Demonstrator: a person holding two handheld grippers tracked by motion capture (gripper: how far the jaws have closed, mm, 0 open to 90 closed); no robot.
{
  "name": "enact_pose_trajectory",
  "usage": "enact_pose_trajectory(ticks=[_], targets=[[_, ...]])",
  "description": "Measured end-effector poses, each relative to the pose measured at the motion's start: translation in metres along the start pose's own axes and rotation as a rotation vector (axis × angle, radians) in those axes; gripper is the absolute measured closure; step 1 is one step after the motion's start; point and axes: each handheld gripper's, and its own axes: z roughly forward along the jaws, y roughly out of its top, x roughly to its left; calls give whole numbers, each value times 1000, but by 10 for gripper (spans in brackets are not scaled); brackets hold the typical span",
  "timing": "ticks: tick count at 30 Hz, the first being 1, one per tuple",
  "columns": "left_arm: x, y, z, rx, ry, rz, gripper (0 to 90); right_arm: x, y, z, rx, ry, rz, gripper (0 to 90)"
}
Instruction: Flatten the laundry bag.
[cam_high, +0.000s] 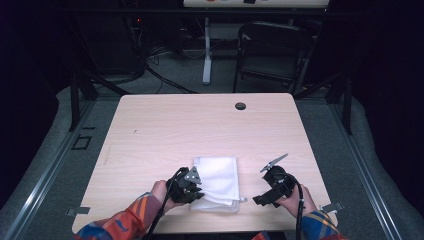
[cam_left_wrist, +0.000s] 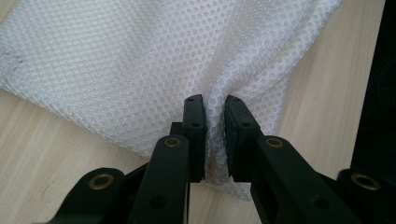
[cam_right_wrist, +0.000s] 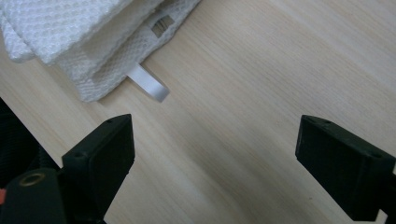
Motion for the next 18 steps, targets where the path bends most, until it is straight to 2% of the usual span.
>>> enact_pose_trajectory(ticks=[1,5,6,7,8,10,14,15,16,18], targets=[[1,0,-2,-13,0,-9,799,2,2,0,7,-8,-25,135],[3,1,-7,-33,5,-23,799,7,5,2,2,22,-38,199],[4,1,-7,-35,7,-28,799,8,6,2,1,14,-49,236],[4,1,-7,-35,7,-28,799,8,6,2,1,14,-49,236],[4,1,-9,-42,13,-40,798,12,7,3,-21,25,-56,302],[5,0,-9,-47,16,-49,797,15,9,3,-34,39,-63,375],[7,0,-10,-52,11,-56,796,21,12,2,-56,37,-89,552],[7,0,-10,-52,11,-56,796,21,12,2,-56,37,-89,552],[8,0,-10,-56,9,-60,795,24,14,3,-73,44,-101,658],[8,0,-10,-58,6,-60,794,25,15,3,-67,48,-104,686]])
